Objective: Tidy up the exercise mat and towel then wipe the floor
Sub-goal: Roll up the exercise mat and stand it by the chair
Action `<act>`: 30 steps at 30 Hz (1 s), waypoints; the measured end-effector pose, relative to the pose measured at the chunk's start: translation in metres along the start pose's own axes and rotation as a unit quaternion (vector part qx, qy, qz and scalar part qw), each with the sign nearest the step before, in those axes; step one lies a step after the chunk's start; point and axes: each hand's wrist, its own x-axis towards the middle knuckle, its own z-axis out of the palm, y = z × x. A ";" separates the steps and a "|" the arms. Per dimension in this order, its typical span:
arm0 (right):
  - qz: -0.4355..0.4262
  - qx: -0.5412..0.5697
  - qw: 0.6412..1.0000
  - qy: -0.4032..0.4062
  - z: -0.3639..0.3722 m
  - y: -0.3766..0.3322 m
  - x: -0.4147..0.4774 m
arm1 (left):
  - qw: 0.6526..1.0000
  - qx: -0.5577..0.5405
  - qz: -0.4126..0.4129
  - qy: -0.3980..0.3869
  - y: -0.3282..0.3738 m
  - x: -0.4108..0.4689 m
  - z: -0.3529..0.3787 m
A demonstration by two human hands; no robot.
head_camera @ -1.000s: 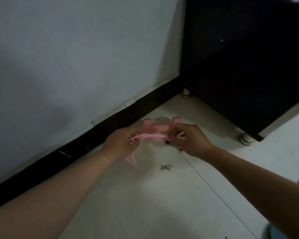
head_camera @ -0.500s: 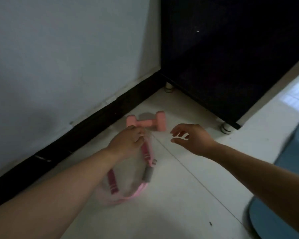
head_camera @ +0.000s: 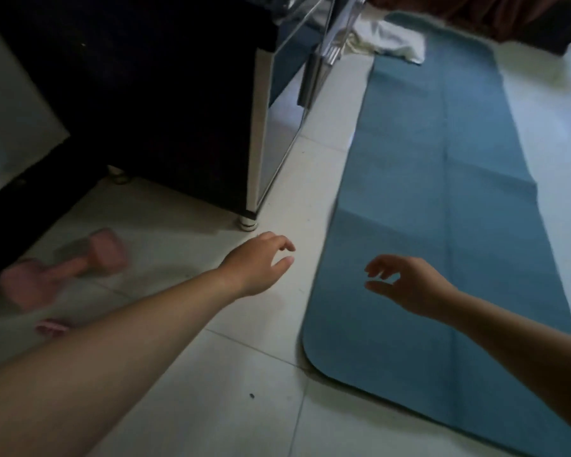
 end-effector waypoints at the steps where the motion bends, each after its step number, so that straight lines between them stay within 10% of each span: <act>1: 0.006 -0.014 1.000 -0.012 -0.009 0.013 -0.008 | 1.000 0.017 0.014 -0.011 0.011 0.006 0.003; 12: -0.045 -0.035 0.998 0.020 -0.084 0.099 -0.012 | 0.944 0.312 0.076 -0.076 0.145 0.086 -0.007; 20: 0.028 0.178 0.976 0.121 -0.061 0.170 0.013 | 0.946 0.306 0.023 -0.108 0.202 0.117 0.056; 30: 0.059 0.056 0.996 0.039 -0.009 0.235 0.026 | 0.909 0.378 0.038 -0.172 0.179 0.143 0.068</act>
